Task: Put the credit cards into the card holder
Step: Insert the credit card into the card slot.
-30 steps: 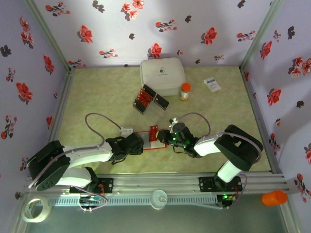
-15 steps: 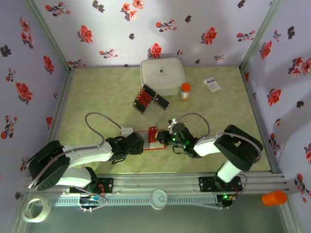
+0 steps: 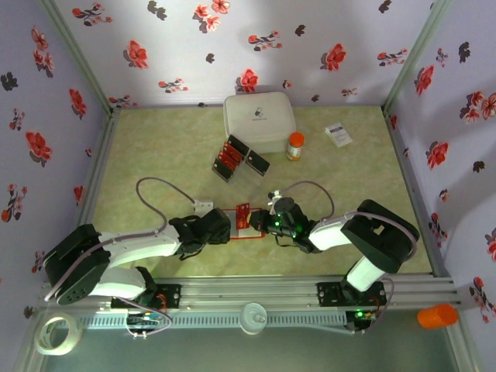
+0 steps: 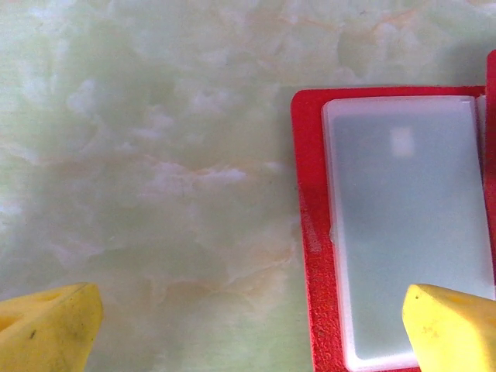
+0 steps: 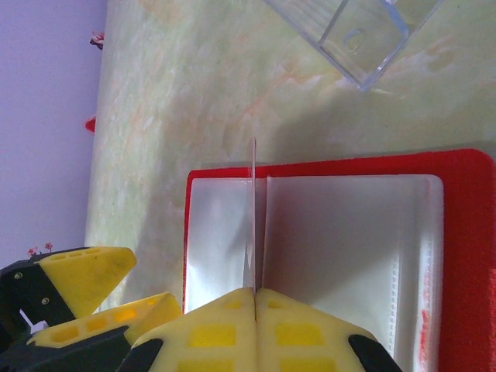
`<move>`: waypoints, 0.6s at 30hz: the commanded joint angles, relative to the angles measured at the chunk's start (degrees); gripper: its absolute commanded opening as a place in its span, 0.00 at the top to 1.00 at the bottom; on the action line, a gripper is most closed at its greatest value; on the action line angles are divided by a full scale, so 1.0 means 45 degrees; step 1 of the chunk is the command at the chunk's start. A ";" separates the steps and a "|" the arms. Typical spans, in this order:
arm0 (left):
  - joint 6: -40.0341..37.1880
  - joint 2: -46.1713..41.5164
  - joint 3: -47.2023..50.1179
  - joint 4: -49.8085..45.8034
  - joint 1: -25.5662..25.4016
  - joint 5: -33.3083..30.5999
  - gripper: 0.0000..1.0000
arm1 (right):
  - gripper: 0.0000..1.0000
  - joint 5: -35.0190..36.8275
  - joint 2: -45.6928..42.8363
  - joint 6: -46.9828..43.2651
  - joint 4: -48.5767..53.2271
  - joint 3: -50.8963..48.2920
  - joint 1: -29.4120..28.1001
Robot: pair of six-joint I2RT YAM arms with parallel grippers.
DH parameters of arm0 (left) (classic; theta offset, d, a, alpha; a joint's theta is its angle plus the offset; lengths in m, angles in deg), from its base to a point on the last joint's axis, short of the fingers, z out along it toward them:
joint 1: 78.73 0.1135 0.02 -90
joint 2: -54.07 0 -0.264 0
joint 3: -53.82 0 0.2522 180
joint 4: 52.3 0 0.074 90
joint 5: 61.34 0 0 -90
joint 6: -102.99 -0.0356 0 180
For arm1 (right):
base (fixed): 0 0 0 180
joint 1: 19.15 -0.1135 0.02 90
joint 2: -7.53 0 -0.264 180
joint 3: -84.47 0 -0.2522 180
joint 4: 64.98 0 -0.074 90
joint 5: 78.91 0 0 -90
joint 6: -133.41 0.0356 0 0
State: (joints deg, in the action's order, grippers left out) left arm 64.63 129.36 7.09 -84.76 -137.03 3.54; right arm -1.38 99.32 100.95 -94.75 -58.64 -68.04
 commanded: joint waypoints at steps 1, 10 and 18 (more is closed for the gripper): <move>-0.0374 0.0286 -0.0237 -0.0122 0.0142 -0.0432 0.00 | 1.00 -0.0076 -0.0008 0.0099 -0.0266 -0.0216 -0.0133; -0.0108 0.0576 0.0168 -0.0050 0.0226 -0.0429 0.00 | 1.00 -0.0020 -0.0053 0.0143 -0.0405 -0.0347 -0.0148; 0.0106 0.0516 0.0499 -0.0107 0.0224 -0.0409 0.00 | 1.00 0.0007 0.0129 0.0221 -0.0710 -0.0441 -0.0191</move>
State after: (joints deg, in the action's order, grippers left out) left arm 63.97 131.80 8.18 -84.19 -136.46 3.54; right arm -1.38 99.32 101.10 -96.54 -59.75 -68.23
